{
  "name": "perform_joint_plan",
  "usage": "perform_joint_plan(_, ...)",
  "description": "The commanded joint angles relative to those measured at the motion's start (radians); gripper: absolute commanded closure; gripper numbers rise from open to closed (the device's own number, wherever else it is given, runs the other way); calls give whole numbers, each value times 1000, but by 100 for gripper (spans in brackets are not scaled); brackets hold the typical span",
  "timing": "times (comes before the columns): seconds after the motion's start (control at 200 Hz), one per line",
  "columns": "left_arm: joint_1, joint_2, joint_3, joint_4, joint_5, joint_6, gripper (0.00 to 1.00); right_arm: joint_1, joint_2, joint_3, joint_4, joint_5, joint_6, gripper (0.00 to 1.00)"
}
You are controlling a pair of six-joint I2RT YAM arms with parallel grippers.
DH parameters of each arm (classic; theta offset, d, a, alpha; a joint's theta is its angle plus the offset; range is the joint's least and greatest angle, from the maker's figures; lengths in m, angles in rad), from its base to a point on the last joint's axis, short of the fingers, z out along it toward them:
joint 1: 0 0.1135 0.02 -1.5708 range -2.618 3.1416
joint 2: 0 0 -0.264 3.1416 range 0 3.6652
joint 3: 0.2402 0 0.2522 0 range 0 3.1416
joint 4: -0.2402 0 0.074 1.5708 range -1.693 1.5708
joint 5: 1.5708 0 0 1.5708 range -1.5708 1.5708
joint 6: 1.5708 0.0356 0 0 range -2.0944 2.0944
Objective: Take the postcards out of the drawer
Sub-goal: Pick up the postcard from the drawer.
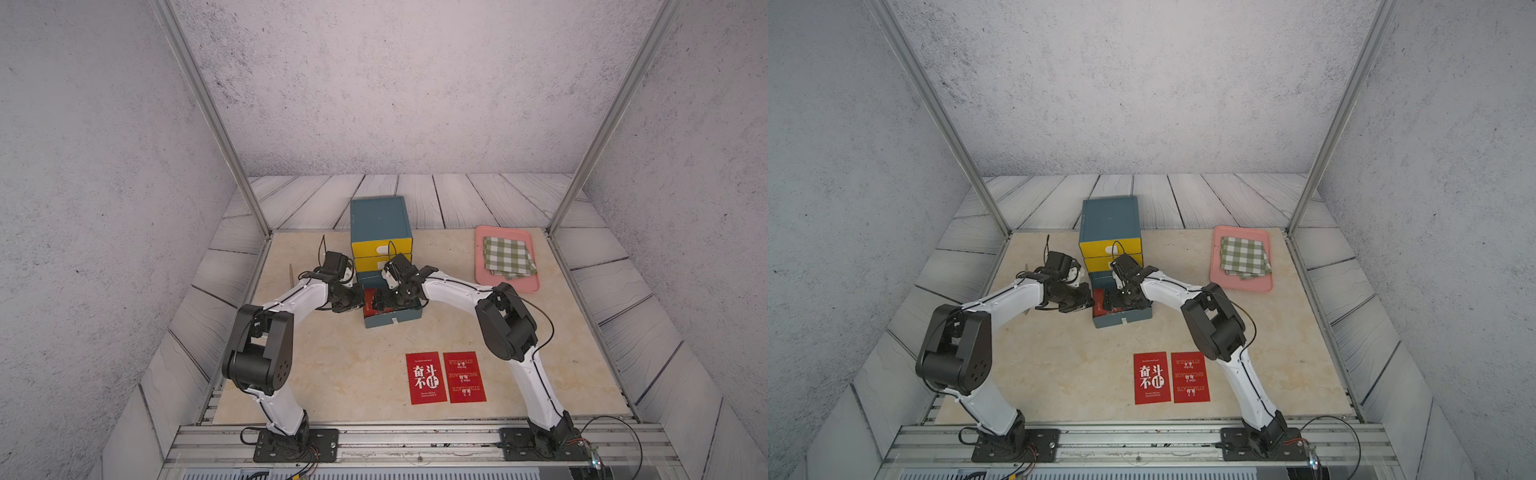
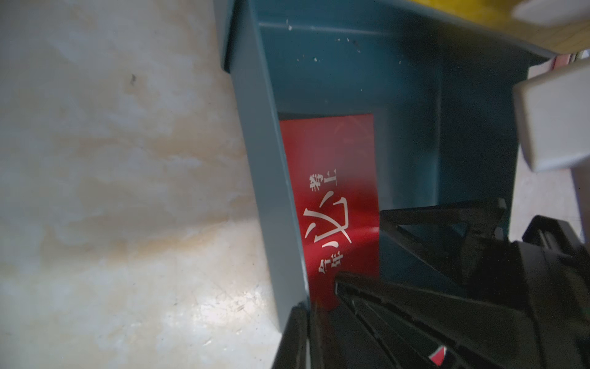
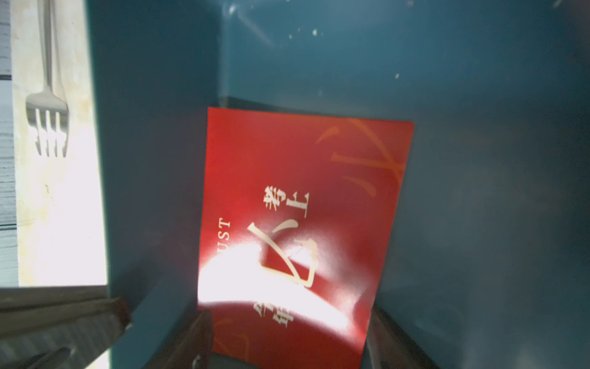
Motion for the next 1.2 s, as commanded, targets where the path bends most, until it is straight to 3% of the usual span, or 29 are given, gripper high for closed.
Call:
perform_joint_plan(0.0,-34,27,24,64,77,24,93,36,76,18,-76,-96,2,21)
perform_joint_plan(0.435,-40,30,20,66,81,23,94,35,87,-102,181,-214,72,21)
perform_joint_plan(0.861,-41,24,21,66,86,23,94,34,90,-122,230,-241,85,22)
perform_joint_plan(1.031,-40,-15,20,54,57,18,74,33,82,-154,265,-251,91,22)
perform_joint_plan(1.196,-40,-46,36,51,37,9,61,31,67,-185,294,-249,93,22)
